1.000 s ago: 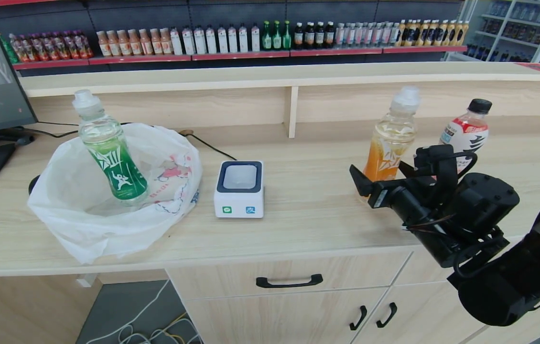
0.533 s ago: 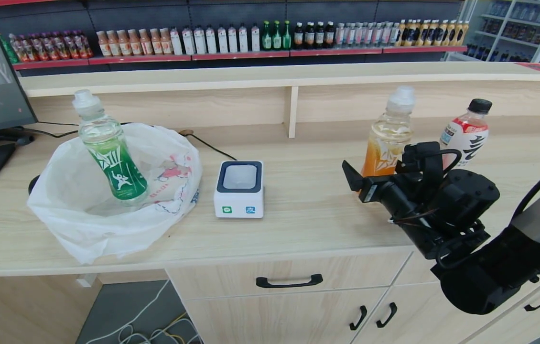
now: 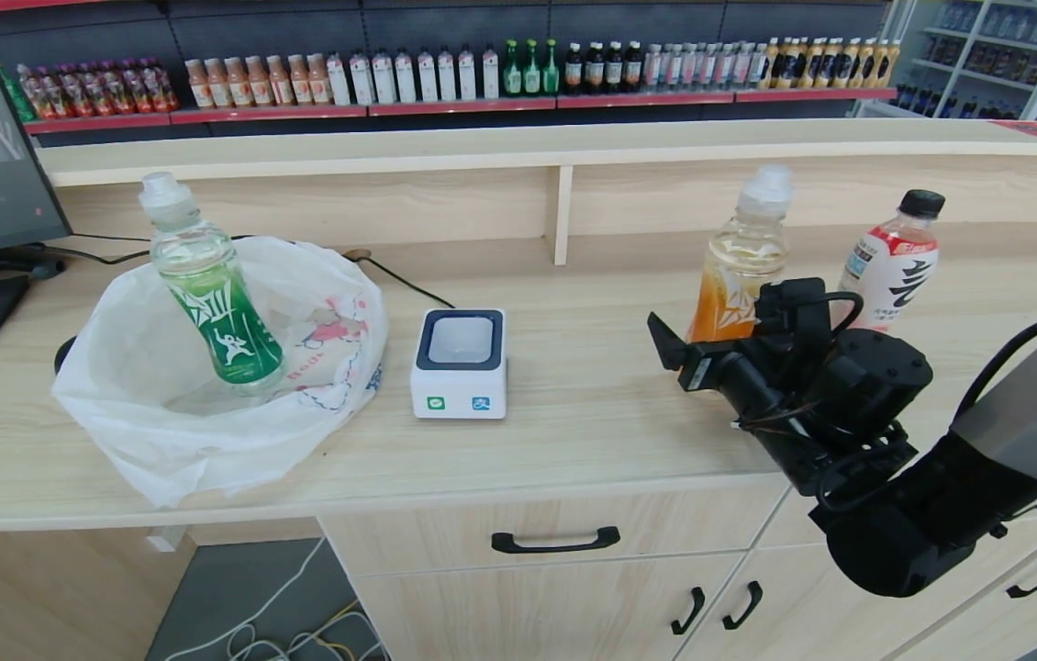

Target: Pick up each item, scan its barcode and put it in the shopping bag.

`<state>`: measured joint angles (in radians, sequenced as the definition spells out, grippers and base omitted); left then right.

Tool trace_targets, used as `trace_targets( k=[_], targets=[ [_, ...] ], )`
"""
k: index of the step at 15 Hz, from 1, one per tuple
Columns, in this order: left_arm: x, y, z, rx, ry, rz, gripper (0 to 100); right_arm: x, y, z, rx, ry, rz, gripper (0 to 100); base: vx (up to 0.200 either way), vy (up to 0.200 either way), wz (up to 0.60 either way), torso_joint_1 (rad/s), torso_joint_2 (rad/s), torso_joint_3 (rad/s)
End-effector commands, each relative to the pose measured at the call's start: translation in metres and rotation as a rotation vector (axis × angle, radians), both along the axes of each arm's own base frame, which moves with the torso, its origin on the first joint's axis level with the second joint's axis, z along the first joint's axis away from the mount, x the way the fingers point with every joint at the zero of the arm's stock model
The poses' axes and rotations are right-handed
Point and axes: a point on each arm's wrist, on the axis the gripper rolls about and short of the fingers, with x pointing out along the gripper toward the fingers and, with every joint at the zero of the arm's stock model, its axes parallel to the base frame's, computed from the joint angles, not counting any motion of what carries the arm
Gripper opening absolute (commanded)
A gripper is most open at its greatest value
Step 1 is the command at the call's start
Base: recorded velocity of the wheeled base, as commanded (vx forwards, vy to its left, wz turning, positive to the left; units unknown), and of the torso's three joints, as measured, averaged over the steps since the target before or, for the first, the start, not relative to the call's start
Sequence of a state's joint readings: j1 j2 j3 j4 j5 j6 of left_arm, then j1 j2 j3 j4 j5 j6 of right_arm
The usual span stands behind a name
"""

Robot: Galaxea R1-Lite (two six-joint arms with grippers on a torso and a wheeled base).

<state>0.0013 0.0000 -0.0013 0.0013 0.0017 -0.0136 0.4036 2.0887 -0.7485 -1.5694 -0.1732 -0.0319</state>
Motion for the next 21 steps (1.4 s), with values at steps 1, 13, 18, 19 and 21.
trace_targets(
  k=[1, 13, 18, 19, 21],
  targets=[
    [0.0, 0.0, 0.0, 0.0, 0.0, 0.002, 100, 0.002, 0.001, 0.002, 0.0, -0.012, -0.001, 0, 0.0, 0.0, 0.0, 0.0, 0.0, 0.0],
    [0.0, 0.0, 0.0, 0.0, 0.0, 0.0, 100, 0.004, -0.002, 0.01, 0.013, -0.038, -0.009, 0, 0.0, 0.0, 0.0, 0.0, 0.0, 0.0],
    [0.0, 0.0, 0.0, 0.0, 0.0, 0.0, 100, -0.007, -0.006, 0.023, 0.026, -0.062, -0.008, 0, 0.0, 0.0, 0.0, 0.0, 0.0, 0.0],
    [0.0, 0.0, 0.0, 0.0, 0.0, 0.0, 100, -0.009, -0.006, 0.026, 0.029, -0.069, -0.007, 0, 0.0, 0.0, 0.0, 0.0, 0.0, 0.0],
    [0.0, 0.0, 0.0, 0.0, 0.0, 0.002, 100, -0.012, -0.005, 0.031, 0.035, -0.081, 0.001, 0, 0.0, 0.0, 0.0, 0.0, 0.0, 0.0]
  ],
)
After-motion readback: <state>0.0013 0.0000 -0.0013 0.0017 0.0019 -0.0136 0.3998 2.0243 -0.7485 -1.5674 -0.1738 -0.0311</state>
